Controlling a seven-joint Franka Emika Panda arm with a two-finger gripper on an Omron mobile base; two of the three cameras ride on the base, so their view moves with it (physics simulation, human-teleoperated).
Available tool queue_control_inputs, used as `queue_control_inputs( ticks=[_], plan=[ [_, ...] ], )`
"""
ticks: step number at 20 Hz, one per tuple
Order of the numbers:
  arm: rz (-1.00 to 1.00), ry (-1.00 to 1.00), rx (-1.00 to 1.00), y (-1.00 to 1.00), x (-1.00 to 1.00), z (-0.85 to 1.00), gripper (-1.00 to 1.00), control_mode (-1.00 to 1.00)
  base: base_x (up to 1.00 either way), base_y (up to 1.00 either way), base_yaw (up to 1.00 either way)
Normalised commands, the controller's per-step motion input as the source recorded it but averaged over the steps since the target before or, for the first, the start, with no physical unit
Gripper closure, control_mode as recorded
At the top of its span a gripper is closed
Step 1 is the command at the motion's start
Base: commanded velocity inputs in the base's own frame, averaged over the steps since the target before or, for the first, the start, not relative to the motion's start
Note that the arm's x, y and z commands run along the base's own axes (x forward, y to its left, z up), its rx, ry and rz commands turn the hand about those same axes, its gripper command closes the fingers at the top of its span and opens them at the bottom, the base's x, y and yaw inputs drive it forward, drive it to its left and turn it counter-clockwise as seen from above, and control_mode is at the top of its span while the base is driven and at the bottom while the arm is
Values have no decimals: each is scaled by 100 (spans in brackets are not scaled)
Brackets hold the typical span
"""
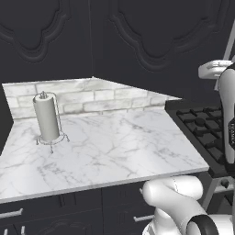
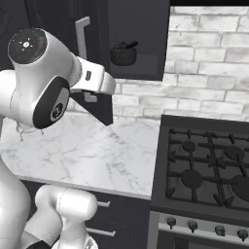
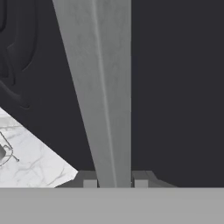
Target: Open the cabinet, pick the kettle from the cabinet, and place it in the sink.
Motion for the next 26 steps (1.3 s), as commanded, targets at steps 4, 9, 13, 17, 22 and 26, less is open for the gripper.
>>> queue_control_inputs(
  ticks=[4, 9, 13, 17, 22, 26],
  plan=[
    [-4, 0, 0, 39, -26, 0, 100, -100, 0, 0, 0],
    [-5, 0, -1, 40, -19, -2, -100, -100, 0, 0, 0],
    [-8, 4, -1, 4, -13, -9, -100, -100, 0, 0, 0],
    [-5, 0, 0, -5, -32, -5, -100, -100, 0, 0, 0],
    [-6, 0, 0, 0, -43, -2, -100, -100, 0, 0, 0],
    [-8, 1, 4, -3, -44, 1, -100, -100, 0, 0, 0]
  ],
)
